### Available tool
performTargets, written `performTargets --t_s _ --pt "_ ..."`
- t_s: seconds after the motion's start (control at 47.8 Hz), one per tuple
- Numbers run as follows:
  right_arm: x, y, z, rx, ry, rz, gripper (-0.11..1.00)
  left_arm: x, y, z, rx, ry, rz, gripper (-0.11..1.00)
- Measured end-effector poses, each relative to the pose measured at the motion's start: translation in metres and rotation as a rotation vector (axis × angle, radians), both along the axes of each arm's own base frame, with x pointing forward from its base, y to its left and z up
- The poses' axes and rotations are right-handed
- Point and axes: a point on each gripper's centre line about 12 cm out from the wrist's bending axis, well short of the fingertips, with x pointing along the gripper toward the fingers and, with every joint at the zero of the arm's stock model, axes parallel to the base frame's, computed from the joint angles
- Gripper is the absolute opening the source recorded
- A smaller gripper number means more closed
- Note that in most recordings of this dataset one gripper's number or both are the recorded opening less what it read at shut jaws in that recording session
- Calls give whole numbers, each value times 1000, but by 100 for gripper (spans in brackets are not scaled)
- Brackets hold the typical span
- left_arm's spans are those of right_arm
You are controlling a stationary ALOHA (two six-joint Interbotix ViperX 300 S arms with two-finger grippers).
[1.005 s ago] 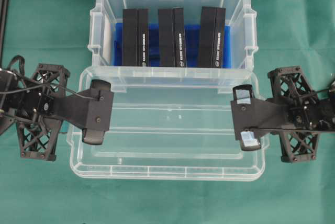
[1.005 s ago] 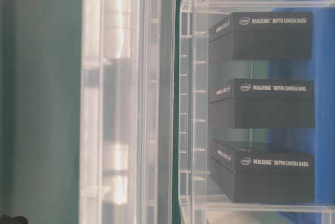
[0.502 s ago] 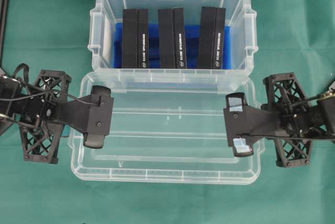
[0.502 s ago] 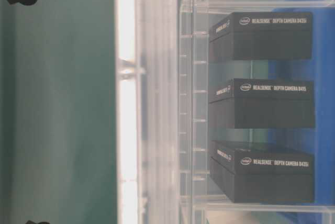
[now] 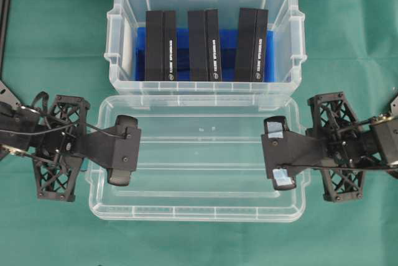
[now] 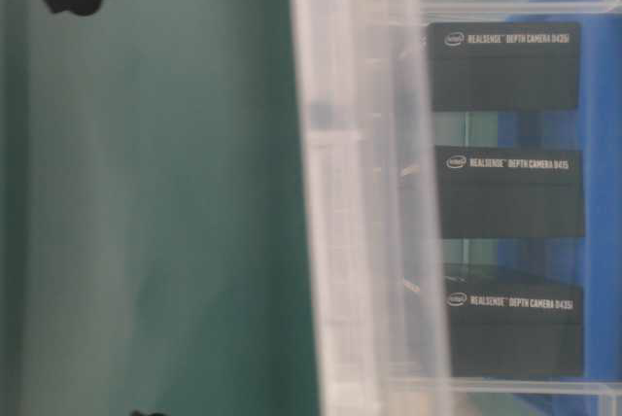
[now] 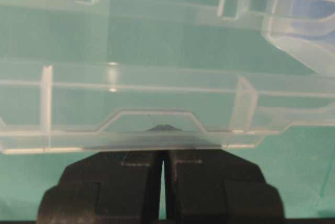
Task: Clamp the lid of the box with both arms, then lift and open it.
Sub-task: 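Lower the lid onto the cloth in front of the box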
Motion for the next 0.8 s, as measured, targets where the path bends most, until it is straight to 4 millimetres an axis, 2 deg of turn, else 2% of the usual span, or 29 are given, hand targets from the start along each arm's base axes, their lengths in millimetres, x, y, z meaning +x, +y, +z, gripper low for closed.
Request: performTargets --t_s 0.481,0.795 --pt "-8 -1 -49 20 8 -33 0 11 -4 -29 -4 -1 5 1" --pt "-10 0 -73 45 -40 -19 0 10 -3 -59 -1 13 5 1"
